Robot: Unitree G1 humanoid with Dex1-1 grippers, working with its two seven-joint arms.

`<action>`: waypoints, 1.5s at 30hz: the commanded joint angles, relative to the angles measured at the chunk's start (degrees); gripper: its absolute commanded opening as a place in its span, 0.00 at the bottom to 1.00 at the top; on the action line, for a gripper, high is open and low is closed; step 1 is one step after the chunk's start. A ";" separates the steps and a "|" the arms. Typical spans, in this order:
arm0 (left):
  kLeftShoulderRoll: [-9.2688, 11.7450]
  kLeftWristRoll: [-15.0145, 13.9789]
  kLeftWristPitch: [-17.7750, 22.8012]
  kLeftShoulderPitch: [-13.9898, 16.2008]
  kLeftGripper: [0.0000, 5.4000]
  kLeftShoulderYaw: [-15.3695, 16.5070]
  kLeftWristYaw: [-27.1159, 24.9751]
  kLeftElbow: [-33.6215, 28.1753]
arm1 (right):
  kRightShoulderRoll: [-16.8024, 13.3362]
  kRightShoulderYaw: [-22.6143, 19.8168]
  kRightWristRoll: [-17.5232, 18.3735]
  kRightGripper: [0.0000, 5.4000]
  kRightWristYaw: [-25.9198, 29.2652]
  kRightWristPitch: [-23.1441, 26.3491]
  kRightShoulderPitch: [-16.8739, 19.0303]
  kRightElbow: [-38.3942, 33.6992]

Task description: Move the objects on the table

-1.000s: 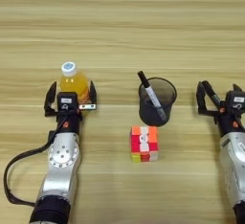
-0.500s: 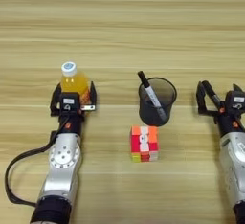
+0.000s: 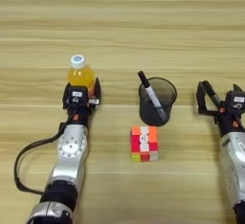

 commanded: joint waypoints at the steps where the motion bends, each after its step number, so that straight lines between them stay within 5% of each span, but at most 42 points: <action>1: 0.04 -0.13 -1.18 -3.56 0.63 0.08 0.07 5.55 | 0.07 -0.07 0.25 1.00 -0.02 0.16 -0.94 0.79; 11: -0.80 0.17 -3.79 -9.14 0.63 -0.17 -0.16 16.10 | 0.69 0.29 0.09 1.00 -0.31 -0.16 -0.98 1.08; 21: -1.72 0.39 -5.94 -9.81 0.66 -0.71 -0.86 20.69 | 0.85 0.34 0.19 1.00 -0.28 -0.22 -0.62 0.82; 36: -1.08 1.00 -5.41 -4.53 0.94 -2.13 -0.07 9.57 | 1.00 0.48 0.12 1.00 -0.28 -0.22 -1.02 1.25; 45: -0.46 1.00 -2.12 2.67 1.00 -2.60 -0.20 -1.20 | 1.01 0.41 0.24 1.00 -0.24 -0.40 -1.13 1.49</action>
